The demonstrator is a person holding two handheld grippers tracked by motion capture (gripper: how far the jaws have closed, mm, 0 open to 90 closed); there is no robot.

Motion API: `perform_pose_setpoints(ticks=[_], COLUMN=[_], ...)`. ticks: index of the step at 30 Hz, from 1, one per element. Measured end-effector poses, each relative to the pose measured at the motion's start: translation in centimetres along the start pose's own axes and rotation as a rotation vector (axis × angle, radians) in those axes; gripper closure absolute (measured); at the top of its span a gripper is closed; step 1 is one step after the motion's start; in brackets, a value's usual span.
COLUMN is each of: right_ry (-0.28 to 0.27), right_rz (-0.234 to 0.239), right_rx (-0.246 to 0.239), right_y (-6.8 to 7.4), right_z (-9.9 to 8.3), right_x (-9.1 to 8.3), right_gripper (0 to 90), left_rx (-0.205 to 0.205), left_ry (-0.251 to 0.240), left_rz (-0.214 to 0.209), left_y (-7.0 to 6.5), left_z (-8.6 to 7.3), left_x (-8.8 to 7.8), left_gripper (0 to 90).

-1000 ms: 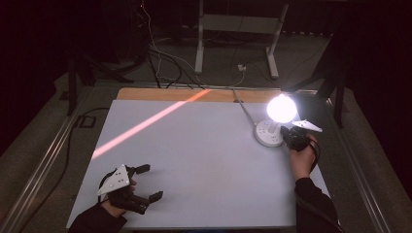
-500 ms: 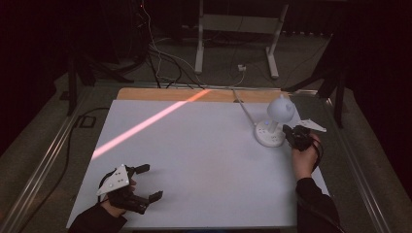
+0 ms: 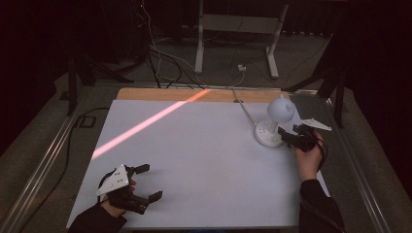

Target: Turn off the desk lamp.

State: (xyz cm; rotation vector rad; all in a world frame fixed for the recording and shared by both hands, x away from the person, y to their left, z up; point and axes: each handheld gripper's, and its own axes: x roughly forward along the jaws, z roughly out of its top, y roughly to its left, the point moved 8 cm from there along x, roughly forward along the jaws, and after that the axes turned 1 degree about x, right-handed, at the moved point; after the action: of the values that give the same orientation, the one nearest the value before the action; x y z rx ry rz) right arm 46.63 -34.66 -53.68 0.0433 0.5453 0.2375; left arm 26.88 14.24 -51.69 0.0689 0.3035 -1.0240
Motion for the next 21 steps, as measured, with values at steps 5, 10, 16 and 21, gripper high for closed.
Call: perform_pose_setpoints(ticks=[5,10,16,21], right_ry=[0.019,0.038,0.017,0.037], right_rz=[0.07,0.102,0.129,0.119], right_rx=[0.003,-0.021,-0.039,-0.062], right_y=[0.2,0.1,0.0,0.4], right_z=[0.1,-0.4,-0.5,-1.0], right_x=[-0.4,-0.9,-1.2,-1.4], right_gripper=[1.1,0.0,0.0,0.0], left_rx=[-0.01,-0.011,-0.01,-0.009], left_ry=[-0.005,-0.006,-0.01,-0.012], left_rz=[0.006,0.011,0.014,0.018], left_y=[0.1,0.3,0.4,0.4], left_z=[0.1,0.2,0.2,0.2], left_x=[0.1,0.2,0.1,0.0], left_gripper=[0.6,0.6,0.6,0.6])
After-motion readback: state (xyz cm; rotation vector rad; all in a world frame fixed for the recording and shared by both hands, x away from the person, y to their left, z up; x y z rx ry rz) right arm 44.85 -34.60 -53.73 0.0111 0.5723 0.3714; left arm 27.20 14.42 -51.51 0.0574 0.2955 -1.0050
